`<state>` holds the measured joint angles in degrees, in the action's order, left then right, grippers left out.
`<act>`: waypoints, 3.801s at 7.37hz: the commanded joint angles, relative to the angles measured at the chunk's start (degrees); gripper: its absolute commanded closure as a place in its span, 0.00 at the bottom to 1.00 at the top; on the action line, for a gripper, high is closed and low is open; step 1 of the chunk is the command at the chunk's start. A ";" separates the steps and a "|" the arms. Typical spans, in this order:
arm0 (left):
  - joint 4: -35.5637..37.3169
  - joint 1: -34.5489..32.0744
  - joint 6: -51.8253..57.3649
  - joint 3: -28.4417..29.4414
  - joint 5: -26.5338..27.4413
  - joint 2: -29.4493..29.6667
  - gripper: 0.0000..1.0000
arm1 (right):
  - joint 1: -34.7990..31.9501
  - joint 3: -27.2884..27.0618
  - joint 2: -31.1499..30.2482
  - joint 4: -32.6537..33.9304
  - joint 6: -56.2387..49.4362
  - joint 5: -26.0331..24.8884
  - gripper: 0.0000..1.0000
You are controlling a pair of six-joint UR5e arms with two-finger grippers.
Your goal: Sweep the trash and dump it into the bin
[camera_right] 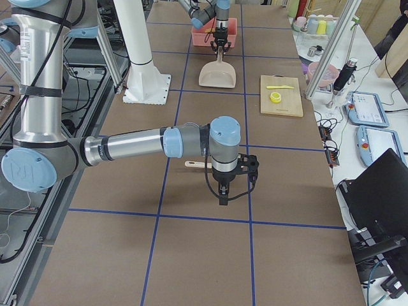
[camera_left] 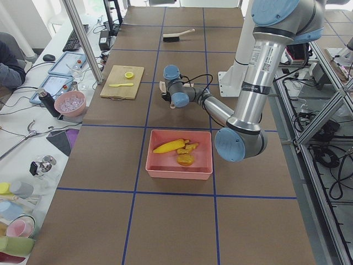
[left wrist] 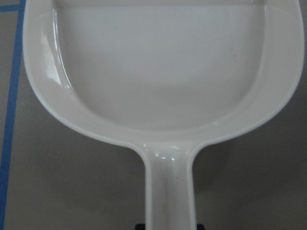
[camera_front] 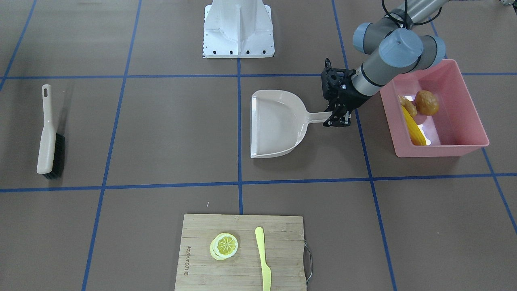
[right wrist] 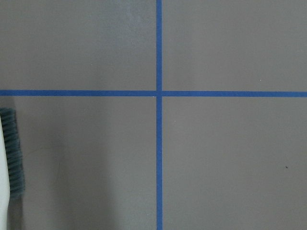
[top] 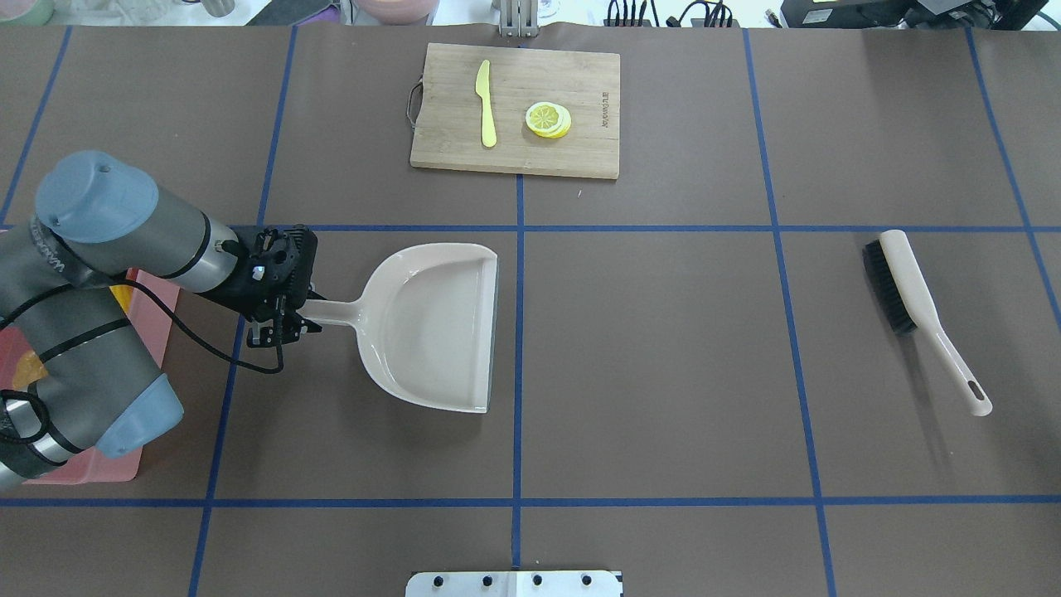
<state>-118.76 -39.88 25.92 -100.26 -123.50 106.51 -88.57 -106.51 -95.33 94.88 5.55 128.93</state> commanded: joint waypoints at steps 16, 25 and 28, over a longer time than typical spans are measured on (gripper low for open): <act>16.45 -52.25 -25.75 -8.81 -12.38 -37.23 0.02 | 0.85 4.64 1.82 -2.95 7.55 4.40 0.00; 34.29 -56.89 -26.36 -5.30 -11.76 -30.05 0.02 | 1.11 4.64 1.82 -2.95 7.55 4.40 0.00; 34.29 -56.98 -26.54 -5.74 -11.85 -29.78 0.02 | 1.11 4.64 1.82 -2.95 7.55 4.40 0.00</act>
<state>-84.46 -96.82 -0.54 -106.16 -135.37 76.75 -87.45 -101.87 -93.52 91.93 13.09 133.33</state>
